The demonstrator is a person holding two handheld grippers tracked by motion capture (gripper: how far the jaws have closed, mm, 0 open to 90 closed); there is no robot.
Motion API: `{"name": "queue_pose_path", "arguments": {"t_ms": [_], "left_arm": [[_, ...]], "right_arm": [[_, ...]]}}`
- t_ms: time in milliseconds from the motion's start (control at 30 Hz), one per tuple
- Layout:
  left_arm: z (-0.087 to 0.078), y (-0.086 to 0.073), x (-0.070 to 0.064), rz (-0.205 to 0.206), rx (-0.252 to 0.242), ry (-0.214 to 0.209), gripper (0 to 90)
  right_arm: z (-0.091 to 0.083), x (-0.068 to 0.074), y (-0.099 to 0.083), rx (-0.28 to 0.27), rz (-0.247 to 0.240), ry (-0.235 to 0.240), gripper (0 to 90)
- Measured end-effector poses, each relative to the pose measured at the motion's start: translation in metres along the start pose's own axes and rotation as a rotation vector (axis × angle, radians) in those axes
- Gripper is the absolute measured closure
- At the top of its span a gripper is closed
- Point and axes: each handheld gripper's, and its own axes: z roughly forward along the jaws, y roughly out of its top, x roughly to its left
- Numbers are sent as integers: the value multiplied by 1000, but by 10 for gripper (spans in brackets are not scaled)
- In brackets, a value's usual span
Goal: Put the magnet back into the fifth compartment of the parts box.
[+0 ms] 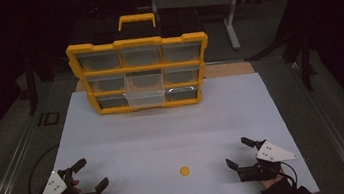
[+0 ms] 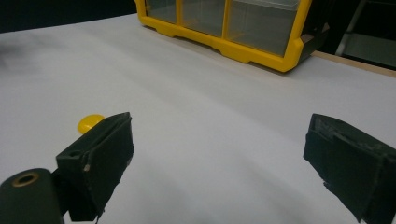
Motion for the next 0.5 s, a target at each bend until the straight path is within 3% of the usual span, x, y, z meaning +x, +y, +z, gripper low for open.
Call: {"name": "queue_pose_path", "arguments": {"t_ms": [500], "left_arm": [[0,0,-1,-14,-10,-8,0]], "right_arm": [[-2,4,2,-5,-17,-6,83]]}}
